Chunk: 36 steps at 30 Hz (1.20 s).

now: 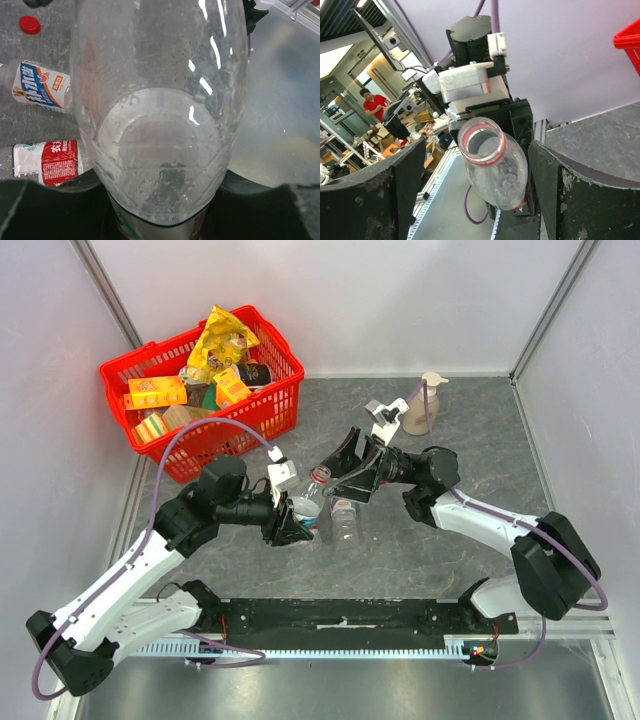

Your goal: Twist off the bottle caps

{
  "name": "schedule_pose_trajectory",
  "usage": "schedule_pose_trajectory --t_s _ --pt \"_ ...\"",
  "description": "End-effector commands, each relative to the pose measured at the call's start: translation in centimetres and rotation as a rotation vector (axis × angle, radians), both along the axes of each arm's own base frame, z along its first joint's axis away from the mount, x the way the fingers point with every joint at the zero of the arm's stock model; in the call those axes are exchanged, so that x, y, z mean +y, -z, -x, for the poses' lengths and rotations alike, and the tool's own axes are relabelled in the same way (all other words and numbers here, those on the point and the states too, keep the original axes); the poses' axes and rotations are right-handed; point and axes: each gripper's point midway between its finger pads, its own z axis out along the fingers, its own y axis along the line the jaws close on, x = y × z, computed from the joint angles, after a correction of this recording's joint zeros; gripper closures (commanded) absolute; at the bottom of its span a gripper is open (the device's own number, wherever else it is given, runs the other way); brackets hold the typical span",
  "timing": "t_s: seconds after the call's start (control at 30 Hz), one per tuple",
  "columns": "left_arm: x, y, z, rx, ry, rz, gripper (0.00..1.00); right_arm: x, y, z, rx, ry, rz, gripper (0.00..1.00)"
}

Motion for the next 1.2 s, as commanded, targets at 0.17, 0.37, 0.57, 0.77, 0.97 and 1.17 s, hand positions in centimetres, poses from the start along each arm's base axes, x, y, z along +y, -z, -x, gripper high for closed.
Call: schedule_pose_trajectory --t_s 0.17,0.37,0.57,0.77,0.97,1.17 --pt "-0.4 -0.9 0.1 -0.036 0.034 0.043 0.98 0.2 -4.9 2.3 -0.24 -0.025 -0.194 0.33" --pt "-0.4 -0.7 0.1 -0.036 0.033 0.036 0.98 0.9 -4.6 1.9 -0.232 -0.012 -0.158 0.77" --pt "-0.4 -0.6 0.1 -0.033 0.036 0.036 0.84 1.0 -4.3 1.6 -0.234 0.019 -0.132 1.0" --pt "-0.3 -0.5 -0.2 -0.034 0.014 0.027 0.2 1.4 -3.4 1.0 -0.238 0.046 -0.08 1.0" --pt "0.2 -0.7 -0.9 -0.066 -0.036 0.019 0.11 2.4 0.7 -2.0 -0.239 0.17 0.133 1.0" --pt "1.1 -0.4 -2.5 -0.107 -0.145 -0.016 0.1 1.7 4.7 -5.2 -0.287 0.335 0.384 1.0"
